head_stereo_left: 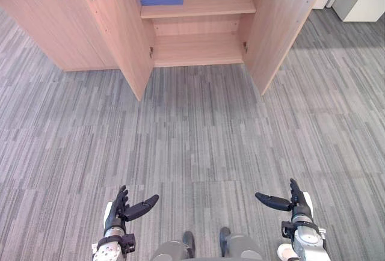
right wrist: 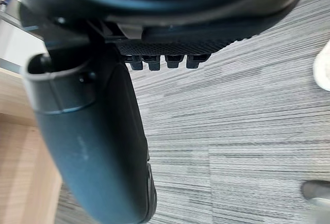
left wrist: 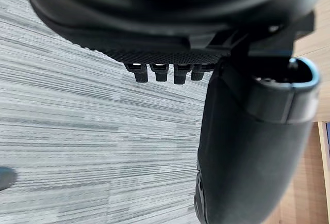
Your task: Walk over to the cabinet, pick up the folder, carry it to the office cabinet, place the folder inside the office cabinet, then close the office cabinet door
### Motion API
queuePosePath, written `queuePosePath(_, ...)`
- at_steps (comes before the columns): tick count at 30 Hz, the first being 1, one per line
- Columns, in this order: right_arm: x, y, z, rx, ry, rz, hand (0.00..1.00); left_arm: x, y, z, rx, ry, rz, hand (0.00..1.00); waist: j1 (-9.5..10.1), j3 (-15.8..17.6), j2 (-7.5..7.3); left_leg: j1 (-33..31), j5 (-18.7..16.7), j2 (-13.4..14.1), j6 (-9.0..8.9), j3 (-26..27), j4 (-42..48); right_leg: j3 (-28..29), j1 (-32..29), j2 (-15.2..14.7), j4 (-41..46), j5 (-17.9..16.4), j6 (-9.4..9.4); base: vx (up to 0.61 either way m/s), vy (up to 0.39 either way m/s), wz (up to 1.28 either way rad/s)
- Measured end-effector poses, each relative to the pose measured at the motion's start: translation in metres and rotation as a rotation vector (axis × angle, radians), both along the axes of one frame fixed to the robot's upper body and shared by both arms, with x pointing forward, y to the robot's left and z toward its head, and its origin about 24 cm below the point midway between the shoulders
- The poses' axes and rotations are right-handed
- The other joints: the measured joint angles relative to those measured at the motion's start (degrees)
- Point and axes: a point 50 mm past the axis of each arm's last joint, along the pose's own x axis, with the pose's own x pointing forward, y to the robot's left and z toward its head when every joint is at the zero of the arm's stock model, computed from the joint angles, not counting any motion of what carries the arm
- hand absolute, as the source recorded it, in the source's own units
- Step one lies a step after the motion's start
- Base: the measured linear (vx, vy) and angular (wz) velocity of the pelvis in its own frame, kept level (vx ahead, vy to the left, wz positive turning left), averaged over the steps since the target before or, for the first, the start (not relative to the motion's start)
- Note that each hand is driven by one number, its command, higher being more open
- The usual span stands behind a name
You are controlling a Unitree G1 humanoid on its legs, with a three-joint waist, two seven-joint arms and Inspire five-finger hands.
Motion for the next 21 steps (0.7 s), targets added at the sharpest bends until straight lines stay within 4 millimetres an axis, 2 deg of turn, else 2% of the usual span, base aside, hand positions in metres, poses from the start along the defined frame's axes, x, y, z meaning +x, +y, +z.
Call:
queuePosePath(1, 0.002, -0.001, 0.001, -0.005, -0.005, -0.002, 1.0, 0.006, 0.0, 0.002, -0.003, -0.018, 0.006, 1.0, -0.34, 0.9, 0.15, 2.2, -0.2, 0.5, -0.01, -0.5, -1.7, -1.3, -1.4, 0.3, -2.9, -0.2, -0.46, 0.4, -0.015, 0.21)
queuePosePath(2, 0.003, -0.002, 0.002, -0.008, -0.008, -0.002, 1.0, 0.015, -0.001, 0.006, -0.002, -0.042, 0.002, 1.0, -0.77, 1.8, 0.93, 4.1, -0.4, 1.4, -0.16, -1.6, -3.5, -2.4, -3.3, 1.3, -6.5, 0.1, -0.82, 0.53, -0.058, 0.51)
queuePosePath(3, 0.003, -0.002, 0.002, -0.011, -0.007, -0.001, 1.0, 0.023, -0.003, 0.009, -0.004, -0.064, -0.006, 1.0, -1.64, 2.5, 1.85, 5.8, -0.5, 3.0, -0.42, -3.1, -5.3, -3.3, -5.4, 2.5, -11.5, 2.3, -1.26, 0.46, -0.077, 0.58)
queuePosePath(4, 0.003, -0.002, 0.002, -0.011, -0.006, -0.001, 1.0, 0.026, -0.004, 0.01, -0.004, -0.073, -0.01, 1.0, -1.79, 2.6, 2.01, 6.6, -0.5, 3.4, -0.79, -3.5, -6.1, -3.5, -6.3, 3.0, -14.6, 4.5, -1.43, 0.52, -0.108, 0.6)
queuePosePath(5, 0.001, -0.002, 0.001, -0.012, -0.001, -0.002, 1.0, 0.03, -0.005, 0.012, -0.004, -0.084, -0.016, 1.0, -1.82, 2.6, 1.63, 8.7, -1.5, 3.9, -2.66, -3.9, -6.6, -3.3, -7.1, 3.5, -20.8, 10.5, -2.02, 0.45, -0.1, 0.37)
queuePosePath(6, -0.001, -0.003, 0.001, -0.014, 0.002, -0.004, 1.0, 0.03, -0.006, 0.012, -0.006, -0.083, -0.018, 1.0, -1.9, 2.7, 1.36, 10.0, -2.4, 4.1, -4.06, -3.9, -6.6, -3.0, -7.2, 3.4, -21.6, 14.7, -2.57, 0.6, -0.151, 0.39)
queuePosePath(7, -0.002, -0.005, 0.001, -0.022, 0.008, -0.006, 1.0, 0.028, -0.01, 0.009, -0.021, -0.075, -0.015, 1.0, -2.33, 2.6, 2.02, 12.0, -3.7, 5.2, -6.17, -4.2, -5.6, -3.7, -7.0, 3.4, -18.5, 18.5, -4.93, 0.49, -0.132, 0.19)
queuePosePath(8, 0.004, -0.004, 0.003, -0.02, -0.004, -0.003, 1.0, 0.029, -0.012, 0.008, -0.026, -0.073, -0.016, 1.0, -2.51, 2.7, 2.63, 11.3, -3.4, 6.2, -6.77, -3.9, -3.6, -4.3, -7.4, 3.6, -15.8, 17.1, -5.75, 0.72, -0.23, 0.28)
queuePosePath(9, 0.009, -0.001, 0.007, -0.016, -0.035, 0.003, 1.0, 0.03, -0.016, 0.007, -0.035, -0.071, -0.035, 1.0, -2.91, 2.8, 2.3, 9.5, -1.3, 6.3, -10.07, -2.9, 4.1, -4.6, -6.2, 3.2, -12.3, 11.7, -6.1, 0.6, -0.204, 0.24)
queuePosePath(10, 0.01, 0.001, 0.008, -0.011, -0.04, 0.007, 1.0, 0.029, -0.02, 0.005, -0.044, -0.064, -0.043, 1.0, -3.06, 3.1, 2.23, 7.5, 0.9, 6.9, -11.9, -2.3, 12.5, -5.1, -3.1, 3.3, -12.3, 9.6, -6.42, 0.62, -0.218, 0.33)
queuePosePath(11, 0.01, 0.003, 0.007, -0.008, -0.041, 0.011, 1.0, 0.029, -0.023, 0.005, -0.053, -0.063, -0.046, 1.0, -3.02, 3.4, 2.1, 5.1, 3.6, 7.6, -12.02, -2.2, 20.1, -5.4, -0.4, 3.5, -13.0, 8.6, -6.7, 0.49, -0.177, 0.27)
queuePosePath(12, 0.01, 0.008, 0.009, -0.007, -0.048, 0.033, 1.0, 0.029, -0.027, 0.005, -0.067, -0.072, -0.05, 1.0, -2.47, 3.7, 2.08, -0.2, 6.3, 10.4, -12.18, -1.4, 35.2, -5.6, 4.9, 4.8, -15.4, 7.7, -7.12, 0.57, -0.198, 0.15)
queuePosePath(13, 0.012, 0.012, 0.012, -0.002, -0.072, 0.043, 1.0, 0.029, -0.029, 0.007, -0.071, -0.084, -0.062, 1.0, -1.55, 3.9, 1.9, -4.2, 5.7, 12.7, -11.33, 0.4, 44.1, -5.6, 8.6, 5.8, -17.6, 7.5, -7.53, 0.63, -0.21, 0.04)
queuePosePath(14, 0.015, 0.017, 0.018, -0.001, -0.112, 0.054, 1.0, 0.031, -0.031, 0.01, -0.076, -0.098, -0.073, 1.0, -0.51, 4.4, 1.36, -8.8, 4.3, 14.6, -9.41, 2.7, 50.7, -5.0, 12.7, 6.6, -20.3, 6.8, -7.89, 0.59, -0.162, -0.17)
queuePosePath(15, 0.021, 0.021, 0.026, -0.001, -0.163, 0.063, 1.0, 0.033, -0.033, 0.012, -0.081, -0.111, -0.077, 1.0, 0.92, 4.8, 0.6, -14.0, 2.0, 15.8, -7.63, 5.4, 53.2, -3.7, 17.1, 6.8, -23.5, 5.7, -7.69, 0.47, -0.11, -0.21)
queuePosePath(17, 0.026, 0.022, 0.032, -0.003, -0.2, 0.068, 1.0, 0.032, -0.036, 0.012, -0.088, -0.115, -0.077, 1.0, 2.18, 4.9, 0.45, -19.3, -0.1, 16.1, -6.43, 7.6, 49.8, -2.3, 20.7, 7.0, -26.4, 4.9, -7.61, 0.45, -0.029, -0.31)
queuePosePath(18, 0.031, 0.023, 0.034, -0.001, -0.211, 0.071, 1.0, 0.031, -0.035, 0.012, -0.086, -0.112, -0.078, 1.0, 2.92, 5.2, -0.18, -21.9, -0.5, 15.0, -5.72, 8.2, 44.2, -1.1, 22.5, 6.7, -27.7, 4.4, -7.35, 0.56, 0.05, -0.57)
queuePosePath(19, 0.036, 0.024, 0.033, 0.005, -0.21, 0.074, 1.0, 0.027, -0.032, 0.01, -0.079, -0.097, -0.075, 1.0, 3.64, 5.4, -0.81, -23.5, -0.2, 12.4, -5.93, 7.8, 33.1, 0.8, 24.5, 5.6, -28.9, 3.5, -6.65, 0.48, 0.083, -0.64)
queuePosePath(20, 0.038, 0.024, 0.032, 0.006, -0.205, 0.073, 1.0, 0.024, -0.032, 0.008, -0.08, -0.084, -0.072, 1.0, 3.95, 5.4, -1.04, -24.2, 1.6, 10.5, -6.74, 6.5, 24.3, 1.8, 25.8, 4.9, -29.8, 2.9, -5.92, 0.51, 0.135, -0.81)
queuePosePath(21, 0.038, 0.021, 0.027, 0.001, -0.177, 0.067, 1.0, 0.019, -0.031, 0.006, -0.082, -0.066, -0.067, 1.0, 4.74, 5.2, -0.76, -24.3, 8.1, 8.2, -7.67, 3.6, 9.1, 3.8, 28.2, 4.3, -31.6, 1.8, -4.5, 0.55, 0.212, -0.92)
